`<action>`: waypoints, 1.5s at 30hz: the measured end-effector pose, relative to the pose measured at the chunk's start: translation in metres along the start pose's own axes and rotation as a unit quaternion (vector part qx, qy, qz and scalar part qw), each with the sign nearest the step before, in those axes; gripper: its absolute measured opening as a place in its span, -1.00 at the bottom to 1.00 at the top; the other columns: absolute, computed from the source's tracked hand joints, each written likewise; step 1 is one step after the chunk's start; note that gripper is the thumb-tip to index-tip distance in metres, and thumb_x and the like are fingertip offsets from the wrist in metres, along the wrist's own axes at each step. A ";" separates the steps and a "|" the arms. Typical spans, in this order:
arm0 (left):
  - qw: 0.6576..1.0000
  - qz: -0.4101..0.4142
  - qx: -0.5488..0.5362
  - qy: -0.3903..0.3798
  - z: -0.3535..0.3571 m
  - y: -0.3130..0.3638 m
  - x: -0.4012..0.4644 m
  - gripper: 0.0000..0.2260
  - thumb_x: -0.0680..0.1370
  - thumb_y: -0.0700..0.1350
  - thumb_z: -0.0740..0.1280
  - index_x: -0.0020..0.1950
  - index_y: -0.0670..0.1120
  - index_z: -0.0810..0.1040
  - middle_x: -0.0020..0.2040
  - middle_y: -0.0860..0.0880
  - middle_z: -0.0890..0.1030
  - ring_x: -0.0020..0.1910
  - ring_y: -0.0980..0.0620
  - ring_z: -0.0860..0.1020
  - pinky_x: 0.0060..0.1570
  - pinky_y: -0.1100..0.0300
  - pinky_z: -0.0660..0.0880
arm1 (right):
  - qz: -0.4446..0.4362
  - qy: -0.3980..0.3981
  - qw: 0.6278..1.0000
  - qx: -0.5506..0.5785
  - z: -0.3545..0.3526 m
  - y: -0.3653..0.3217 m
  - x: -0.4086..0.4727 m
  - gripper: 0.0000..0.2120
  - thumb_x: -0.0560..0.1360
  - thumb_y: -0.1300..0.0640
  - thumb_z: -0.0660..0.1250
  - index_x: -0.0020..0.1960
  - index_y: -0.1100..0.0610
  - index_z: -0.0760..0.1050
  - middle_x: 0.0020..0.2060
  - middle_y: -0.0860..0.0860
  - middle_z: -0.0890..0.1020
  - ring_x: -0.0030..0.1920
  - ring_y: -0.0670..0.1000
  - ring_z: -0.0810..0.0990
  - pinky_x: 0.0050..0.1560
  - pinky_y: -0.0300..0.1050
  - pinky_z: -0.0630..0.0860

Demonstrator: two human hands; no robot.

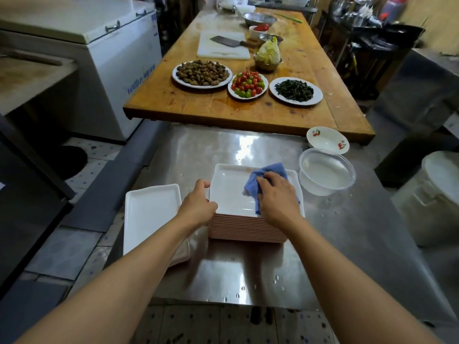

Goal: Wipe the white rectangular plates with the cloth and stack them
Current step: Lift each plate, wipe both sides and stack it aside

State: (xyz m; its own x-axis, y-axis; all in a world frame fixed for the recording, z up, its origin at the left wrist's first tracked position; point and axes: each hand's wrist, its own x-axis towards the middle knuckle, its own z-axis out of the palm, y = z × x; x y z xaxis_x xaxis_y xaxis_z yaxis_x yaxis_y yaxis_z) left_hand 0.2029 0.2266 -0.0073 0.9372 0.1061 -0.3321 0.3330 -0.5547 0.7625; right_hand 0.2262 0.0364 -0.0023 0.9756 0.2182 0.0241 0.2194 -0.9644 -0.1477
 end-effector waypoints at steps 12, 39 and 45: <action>0.999 -0.013 0.009 0.044 0.006 0.004 -0.008 -0.62 0.47 -0.30 0.17 0.25 -0.01 0.32 -0.08 -0.16 0.52 -0.09 -0.20 0.57 -0.13 -0.01 0.54 | -0.008 -0.046 0.999 -0.005 -0.025 0.038 -0.064 -0.77 0.48 0.18 0.24 0.12 0.01 0.45 0.14 -0.07 0.47 0.23 0.00 0.36 0.15 -0.08 0.19; 0.862 0.299 0.390 0.121 0.073 0.044 -0.042 -0.79 0.50 -0.24 0.21 0.04 0.01 0.51 -0.02 0.00 0.57 -0.01 -0.08 0.54 -0.15 0.13 0.20 | 0.157 0.127 0.905 0.373 -0.056 0.069 -0.126 -0.83 0.41 0.39 0.31 -0.28 0.18 0.56 -0.52 -0.16 0.58 -0.46 -0.16 0.60 -0.41 -0.27 0.57; 0.878 0.312 0.333 0.141 0.056 0.058 -0.055 -0.80 0.51 -0.13 0.28 0.06 0.10 0.57 -0.03 0.04 0.66 -0.01 -0.10 0.59 -0.24 0.15 0.26 | 0.155 0.158 0.895 0.387 -0.063 0.066 -0.127 -0.86 0.39 0.33 0.34 -0.29 0.17 0.60 -0.49 -0.12 0.59 -0.49 -0.09 0.59 -0.53 -0.23 0.53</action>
State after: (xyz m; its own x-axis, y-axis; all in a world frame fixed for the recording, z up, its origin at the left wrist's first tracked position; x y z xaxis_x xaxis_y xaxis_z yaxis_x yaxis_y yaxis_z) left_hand 0.1651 0.1427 0.0242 0.9355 -0.2422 0.2573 -0.3011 -0.9275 0.2215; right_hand 0.1176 -0.0639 0.0473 0.9690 -0.2132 0.1248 -0.0144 -0.5529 -0.8331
